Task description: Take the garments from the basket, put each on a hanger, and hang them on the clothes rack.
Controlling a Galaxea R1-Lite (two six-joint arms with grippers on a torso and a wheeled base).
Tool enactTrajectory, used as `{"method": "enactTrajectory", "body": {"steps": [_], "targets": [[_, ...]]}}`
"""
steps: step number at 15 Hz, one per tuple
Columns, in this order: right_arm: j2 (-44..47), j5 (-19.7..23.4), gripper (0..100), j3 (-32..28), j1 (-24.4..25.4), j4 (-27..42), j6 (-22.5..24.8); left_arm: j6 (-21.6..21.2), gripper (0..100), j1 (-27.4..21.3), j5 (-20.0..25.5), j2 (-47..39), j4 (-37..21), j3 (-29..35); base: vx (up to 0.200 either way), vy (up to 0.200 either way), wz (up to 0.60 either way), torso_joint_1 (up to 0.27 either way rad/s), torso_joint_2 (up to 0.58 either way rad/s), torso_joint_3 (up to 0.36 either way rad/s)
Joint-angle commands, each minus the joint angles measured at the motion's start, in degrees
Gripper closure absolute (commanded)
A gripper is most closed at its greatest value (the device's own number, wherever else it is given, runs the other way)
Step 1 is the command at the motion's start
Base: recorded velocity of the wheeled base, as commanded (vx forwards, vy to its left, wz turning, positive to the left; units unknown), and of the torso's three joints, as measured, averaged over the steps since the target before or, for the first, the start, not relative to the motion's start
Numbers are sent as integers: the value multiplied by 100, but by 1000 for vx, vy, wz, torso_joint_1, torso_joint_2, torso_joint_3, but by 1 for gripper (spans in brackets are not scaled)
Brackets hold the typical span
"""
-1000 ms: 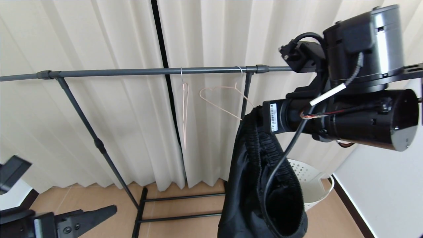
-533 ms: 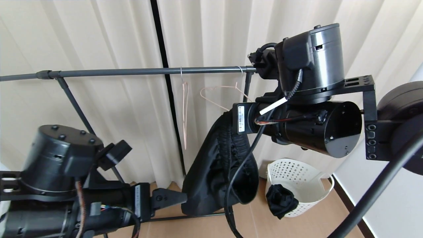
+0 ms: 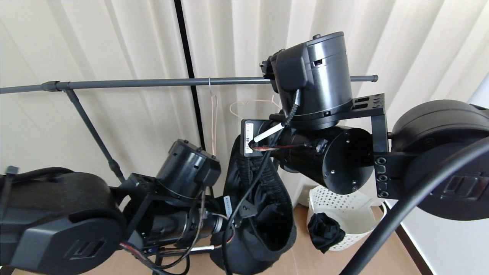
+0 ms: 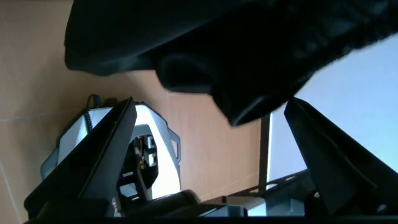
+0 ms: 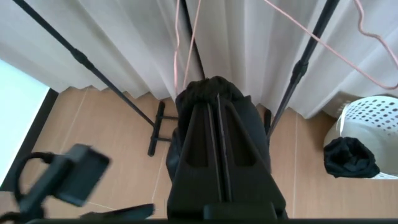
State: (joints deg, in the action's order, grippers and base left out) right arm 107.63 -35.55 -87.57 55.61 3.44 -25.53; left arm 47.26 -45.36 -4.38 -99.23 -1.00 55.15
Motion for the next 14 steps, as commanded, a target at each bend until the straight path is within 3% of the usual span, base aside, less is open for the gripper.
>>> {"method": "enactTrajectory", "body": {"steps": [1,3,10,14], "targets": [[91,-49,100,-59,46,8,-31,231,0,-192,-345,-641,91,356,0,0,0,0,0,0],[-23,-119,100,-50,134,17,-31,240,0,-192,-969,-1019,82,655,0,0,0,0,0,0],[-260,-172,100,-33,-68,-1,-154,213,0,-351,-1013,-1213,100,233,0,0,0,0,0,0],[-269,-172,100,-103,-288,-19,-163,64,0,-685,-1004,-1300,126,-4,0,0,0,0,0,0]]}}
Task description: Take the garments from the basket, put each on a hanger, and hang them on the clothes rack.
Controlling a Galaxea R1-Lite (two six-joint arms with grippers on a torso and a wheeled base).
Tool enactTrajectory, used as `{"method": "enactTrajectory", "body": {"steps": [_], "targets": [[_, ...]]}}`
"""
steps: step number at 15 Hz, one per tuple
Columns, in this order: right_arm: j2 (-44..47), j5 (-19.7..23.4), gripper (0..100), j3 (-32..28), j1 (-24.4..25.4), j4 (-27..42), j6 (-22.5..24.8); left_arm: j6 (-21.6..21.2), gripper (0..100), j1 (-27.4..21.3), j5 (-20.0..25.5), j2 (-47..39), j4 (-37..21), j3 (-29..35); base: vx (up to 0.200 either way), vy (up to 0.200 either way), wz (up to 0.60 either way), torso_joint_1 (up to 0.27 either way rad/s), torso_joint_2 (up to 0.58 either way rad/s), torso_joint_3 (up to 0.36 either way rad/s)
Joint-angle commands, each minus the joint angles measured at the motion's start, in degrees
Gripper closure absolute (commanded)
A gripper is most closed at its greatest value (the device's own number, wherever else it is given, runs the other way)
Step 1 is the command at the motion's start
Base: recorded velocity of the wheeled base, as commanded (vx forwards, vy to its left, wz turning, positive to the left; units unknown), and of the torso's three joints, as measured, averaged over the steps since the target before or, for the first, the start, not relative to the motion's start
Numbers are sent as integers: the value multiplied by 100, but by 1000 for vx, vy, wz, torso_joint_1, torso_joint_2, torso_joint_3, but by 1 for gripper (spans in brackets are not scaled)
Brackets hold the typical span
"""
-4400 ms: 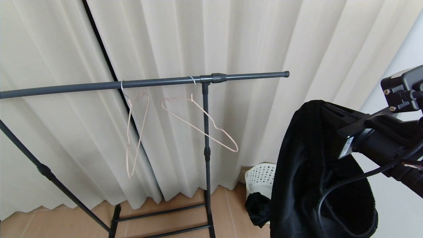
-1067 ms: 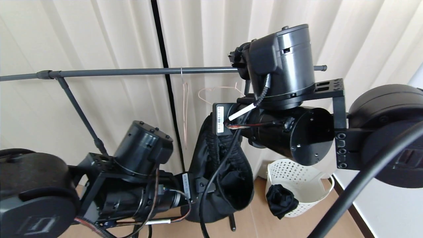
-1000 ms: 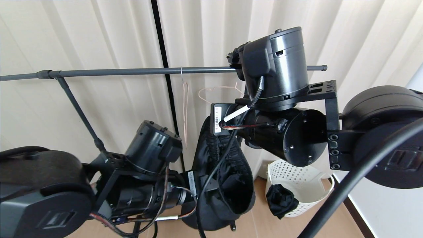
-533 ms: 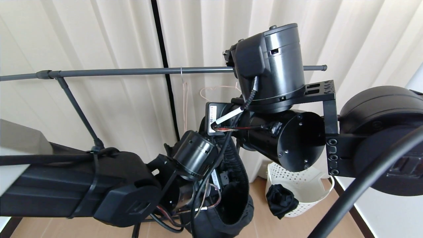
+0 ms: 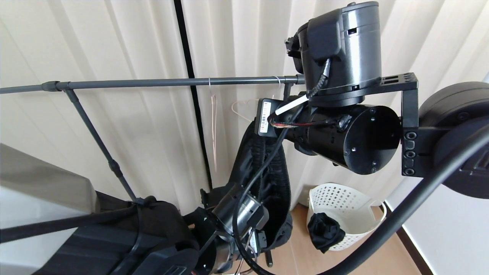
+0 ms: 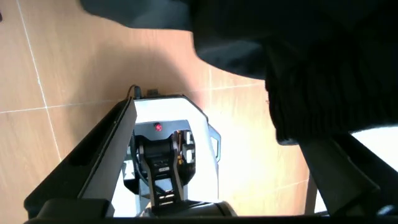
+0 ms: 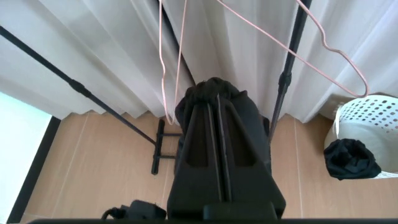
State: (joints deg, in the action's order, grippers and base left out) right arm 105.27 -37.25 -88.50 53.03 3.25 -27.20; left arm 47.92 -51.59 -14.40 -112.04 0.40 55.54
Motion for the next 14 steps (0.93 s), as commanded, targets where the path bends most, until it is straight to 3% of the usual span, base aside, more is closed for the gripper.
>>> {"method": "enactTrajectory", "body": {"steps": [1,7,11,12,14], "targets": [[-103,-1,100,-18,-29,0,-5,-46,0,-70,-2,-107,83,-35,0,0,0,0,0,0],[-358,8,100,-18,-47,8,-40,-55,0,-79,-10,-292,259,-43,0,0,0,0,0,0],[-613,8,100,0,-557,35,-31,-64,0,-97,-107,157,259,-368,0,0,0,0,0,0],[-648,8,100,26,-715,44,-31,-143,100,-79,-116,367,250,-412,0,0,0,0,0,0],[-709,-10,100,114,-961,79,-22,-354,100,-79,-142,930,215,-492,0,0,0,0,0,0]]}}
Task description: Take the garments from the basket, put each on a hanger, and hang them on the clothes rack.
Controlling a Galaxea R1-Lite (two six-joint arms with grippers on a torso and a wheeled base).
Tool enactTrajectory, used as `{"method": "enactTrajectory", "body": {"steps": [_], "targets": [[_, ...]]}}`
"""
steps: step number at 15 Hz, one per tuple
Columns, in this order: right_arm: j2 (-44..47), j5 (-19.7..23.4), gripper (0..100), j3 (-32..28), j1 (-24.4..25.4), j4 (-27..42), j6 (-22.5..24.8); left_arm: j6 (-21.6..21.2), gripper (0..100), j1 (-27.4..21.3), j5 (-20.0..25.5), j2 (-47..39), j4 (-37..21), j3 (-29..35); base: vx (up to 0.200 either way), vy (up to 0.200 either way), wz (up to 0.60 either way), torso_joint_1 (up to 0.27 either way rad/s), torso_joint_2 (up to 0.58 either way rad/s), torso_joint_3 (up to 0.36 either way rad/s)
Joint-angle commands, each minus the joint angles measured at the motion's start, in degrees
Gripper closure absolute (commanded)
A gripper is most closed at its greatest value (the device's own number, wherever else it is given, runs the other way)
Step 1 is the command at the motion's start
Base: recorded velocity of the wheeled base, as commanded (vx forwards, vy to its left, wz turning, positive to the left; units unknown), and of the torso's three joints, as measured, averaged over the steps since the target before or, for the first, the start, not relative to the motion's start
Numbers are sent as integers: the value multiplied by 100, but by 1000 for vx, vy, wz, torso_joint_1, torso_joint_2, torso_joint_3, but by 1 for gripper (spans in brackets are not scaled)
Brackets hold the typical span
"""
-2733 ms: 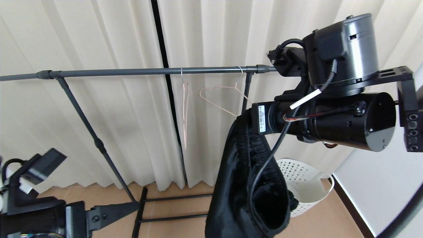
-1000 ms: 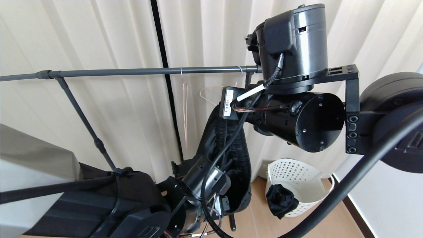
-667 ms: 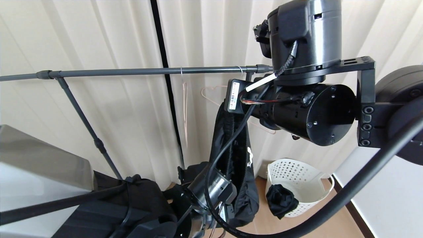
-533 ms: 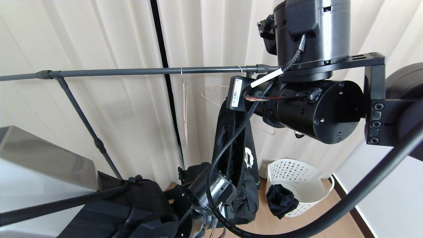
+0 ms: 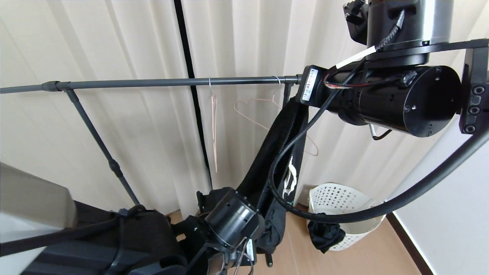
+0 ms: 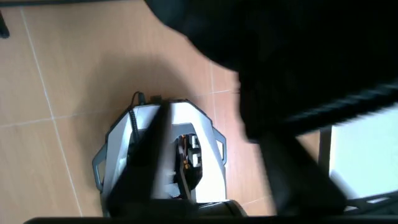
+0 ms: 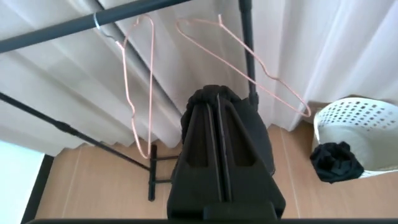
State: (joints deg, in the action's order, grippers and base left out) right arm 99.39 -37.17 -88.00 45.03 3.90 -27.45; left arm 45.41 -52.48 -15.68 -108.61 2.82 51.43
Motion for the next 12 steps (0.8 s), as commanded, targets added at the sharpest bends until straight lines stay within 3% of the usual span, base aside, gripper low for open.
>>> {"method": "enactTrajectory", "body": {"steps": [1,3,4,5,7,11,12], "targets": [[-209,-27,100,231,-241,14,56,-261,100,27,-41,973,-71,-98,0,0,0,0,0,0],[-350,-45,100,433,-328,14,179,-744,100,300,-41,1588,-475,-72,0,0,0,0,0,0],[-350,-45,100,433,-328,14,179,-744,100,300,-41,1588,-475,-72,0,0,0,0,0,0],[-438,-45,100,697,-451,14,355,-1140,100,687,-41,1922,-844,95,0,0,0,0,0,0],[-579,-141,100,952,-443,14,636,-1403,100,1021,-32,2080,-1328,385,0,0,0,0,0,0],[-1062,-291,100,1602,-302,199,1761,-2124,100,1680,30,2274,-1653,719,0,0,0,0,0,0],[-1106,-300,100,1787,-161,471,1937,-2502,100,1891,38,2256,-1661,737,0,0,0,0,0,0]]}}
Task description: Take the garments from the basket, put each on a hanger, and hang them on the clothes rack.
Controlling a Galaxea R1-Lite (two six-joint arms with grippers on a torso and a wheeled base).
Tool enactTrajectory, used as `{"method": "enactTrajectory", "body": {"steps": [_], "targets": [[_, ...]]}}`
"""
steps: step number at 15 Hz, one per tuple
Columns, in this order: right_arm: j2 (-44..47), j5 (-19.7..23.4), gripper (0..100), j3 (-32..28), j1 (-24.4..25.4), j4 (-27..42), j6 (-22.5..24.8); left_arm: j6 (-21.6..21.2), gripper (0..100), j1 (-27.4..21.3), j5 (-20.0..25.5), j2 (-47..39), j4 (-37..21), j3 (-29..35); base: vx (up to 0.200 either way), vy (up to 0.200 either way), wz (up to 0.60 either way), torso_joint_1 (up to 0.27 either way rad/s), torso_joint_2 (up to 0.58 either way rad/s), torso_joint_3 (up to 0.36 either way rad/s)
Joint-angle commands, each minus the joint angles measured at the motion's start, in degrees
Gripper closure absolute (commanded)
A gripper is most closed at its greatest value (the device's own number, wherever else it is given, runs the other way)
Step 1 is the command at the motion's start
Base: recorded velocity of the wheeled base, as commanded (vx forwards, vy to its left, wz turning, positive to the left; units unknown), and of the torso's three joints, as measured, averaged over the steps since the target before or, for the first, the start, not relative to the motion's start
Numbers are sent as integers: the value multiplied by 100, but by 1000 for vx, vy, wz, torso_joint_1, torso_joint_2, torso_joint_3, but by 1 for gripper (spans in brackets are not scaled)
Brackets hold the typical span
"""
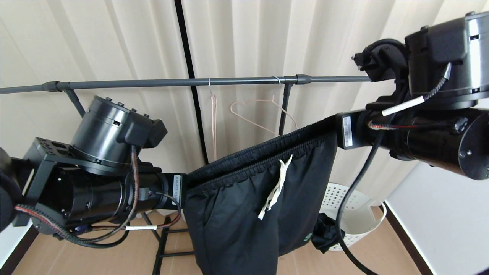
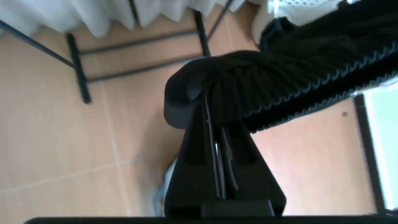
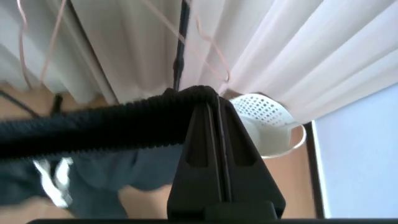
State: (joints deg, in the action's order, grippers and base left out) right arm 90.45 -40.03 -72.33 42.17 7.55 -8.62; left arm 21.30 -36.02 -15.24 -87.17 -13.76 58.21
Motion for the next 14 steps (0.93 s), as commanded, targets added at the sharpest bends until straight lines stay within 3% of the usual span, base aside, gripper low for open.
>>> {"method": "enactTrajectory", "body": {"steps": [1,5,9,10,12,14], "targets": [[-177,-13,100,237,169,159,62,-284,100,359,30,87,5,50,0,0,0,0,0,0],[-1,-4,100,254,187,195,132,-820,100,860,346,34,32,-47,0,0,0,0,0,0],[-19,13,100,641,239,203,132,-873,100,1168,759,-45,128,59,0,0,0,0,0,0],[-142,22,100,702,415,318,150,-890,100,1177,759,-54,172,112,0,0,0,0,0,0],[-520,136,100,755,925,1267,62,-978,100,1168,768,-212,330,393,0,0,0,0,0,0],[-766,558,100,1001,1531,1671,-404,-996,100,1141,856,-476,418,903,0,0,0,0,0,0]]}}
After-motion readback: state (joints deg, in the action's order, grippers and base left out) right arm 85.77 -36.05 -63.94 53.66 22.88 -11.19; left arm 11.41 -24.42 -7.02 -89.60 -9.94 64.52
